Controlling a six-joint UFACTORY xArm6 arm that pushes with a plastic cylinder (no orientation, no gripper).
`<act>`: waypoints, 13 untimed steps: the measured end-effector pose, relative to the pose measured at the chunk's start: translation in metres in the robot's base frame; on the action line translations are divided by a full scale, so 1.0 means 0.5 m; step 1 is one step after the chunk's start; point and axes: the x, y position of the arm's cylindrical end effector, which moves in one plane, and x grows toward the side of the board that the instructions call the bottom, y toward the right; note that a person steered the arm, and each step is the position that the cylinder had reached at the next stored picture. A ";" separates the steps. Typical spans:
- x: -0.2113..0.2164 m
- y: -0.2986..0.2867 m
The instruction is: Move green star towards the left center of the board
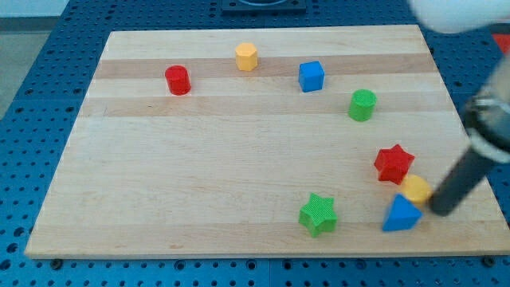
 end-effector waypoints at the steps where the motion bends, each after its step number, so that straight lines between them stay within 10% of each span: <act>1: 0.021 -0.087; 4: 0.092 -0.059; 6: 0.032 -0.386; 8: 0.049 -0.245; 13: -0.184 -0.611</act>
